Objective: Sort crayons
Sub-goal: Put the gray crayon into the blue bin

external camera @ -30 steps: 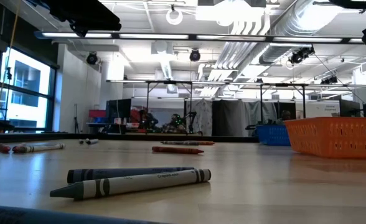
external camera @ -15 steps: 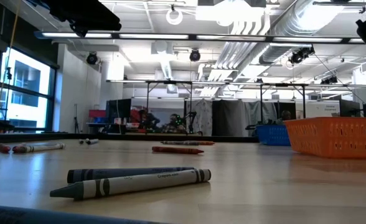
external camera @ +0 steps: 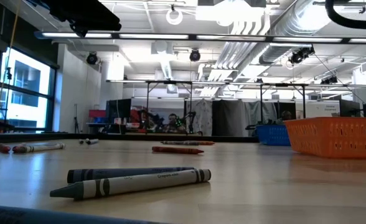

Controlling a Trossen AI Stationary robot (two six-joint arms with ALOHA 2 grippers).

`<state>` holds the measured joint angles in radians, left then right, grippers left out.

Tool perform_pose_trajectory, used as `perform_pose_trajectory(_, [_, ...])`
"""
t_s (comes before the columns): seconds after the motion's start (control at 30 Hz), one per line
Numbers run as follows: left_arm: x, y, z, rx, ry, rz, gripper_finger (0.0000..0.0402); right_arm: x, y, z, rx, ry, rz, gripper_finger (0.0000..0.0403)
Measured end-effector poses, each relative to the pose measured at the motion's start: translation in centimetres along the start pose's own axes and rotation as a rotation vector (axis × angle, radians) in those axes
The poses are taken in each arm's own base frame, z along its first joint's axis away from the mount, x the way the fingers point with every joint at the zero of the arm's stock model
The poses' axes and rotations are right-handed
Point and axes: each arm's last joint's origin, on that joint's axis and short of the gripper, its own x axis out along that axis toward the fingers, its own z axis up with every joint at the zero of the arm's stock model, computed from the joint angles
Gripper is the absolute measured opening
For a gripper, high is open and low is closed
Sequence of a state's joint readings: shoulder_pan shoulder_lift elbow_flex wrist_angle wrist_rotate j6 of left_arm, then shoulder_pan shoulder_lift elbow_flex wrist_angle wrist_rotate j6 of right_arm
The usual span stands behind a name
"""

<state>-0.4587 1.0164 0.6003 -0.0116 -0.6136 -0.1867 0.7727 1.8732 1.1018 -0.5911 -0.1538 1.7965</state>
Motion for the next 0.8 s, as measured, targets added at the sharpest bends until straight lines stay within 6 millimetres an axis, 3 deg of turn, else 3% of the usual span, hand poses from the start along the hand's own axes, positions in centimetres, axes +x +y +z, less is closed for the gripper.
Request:
perform_pose_trajectory(0.17, [0.00,0.00,0.00,0.000,0.000,0.000,0.0076,0.68,-0.13,0.12,0.036,0.000,-0.029,0.0088])
perform_pose_trajectory(0.5, [0.01,0.00,-0.01,-0.002,0.000,0.000,0.0076,0.90,-0.37,0.20,0.046,0.000,-0.061,0.0010])
perform_pose_trajectory(0.8, [0.01,0.00,-0.01,-0.002,0.000,0.000,0.0076,0.18,-0.35,0.06,0.001,0.000,-0.032,0.0006])
